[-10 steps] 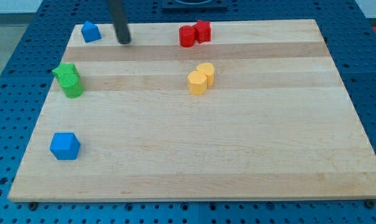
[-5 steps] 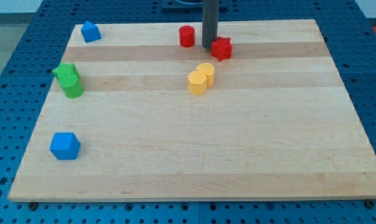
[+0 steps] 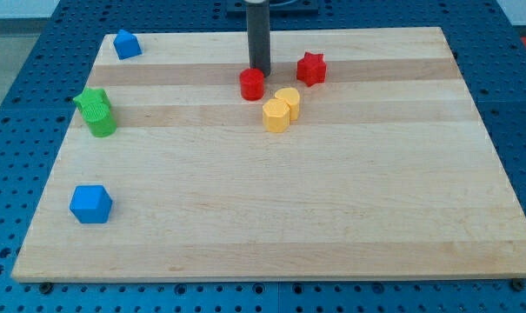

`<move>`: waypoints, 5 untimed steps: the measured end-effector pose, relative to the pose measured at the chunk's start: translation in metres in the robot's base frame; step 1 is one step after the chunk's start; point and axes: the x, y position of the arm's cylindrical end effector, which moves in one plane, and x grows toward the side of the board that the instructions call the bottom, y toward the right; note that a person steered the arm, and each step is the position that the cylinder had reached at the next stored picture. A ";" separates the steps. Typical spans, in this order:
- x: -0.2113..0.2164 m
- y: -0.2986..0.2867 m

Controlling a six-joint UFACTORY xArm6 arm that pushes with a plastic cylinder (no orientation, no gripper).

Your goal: Separate the red blocks

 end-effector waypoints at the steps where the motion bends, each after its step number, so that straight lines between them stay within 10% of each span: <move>1: -0.028 -0.007; 5: -0.004 -0.281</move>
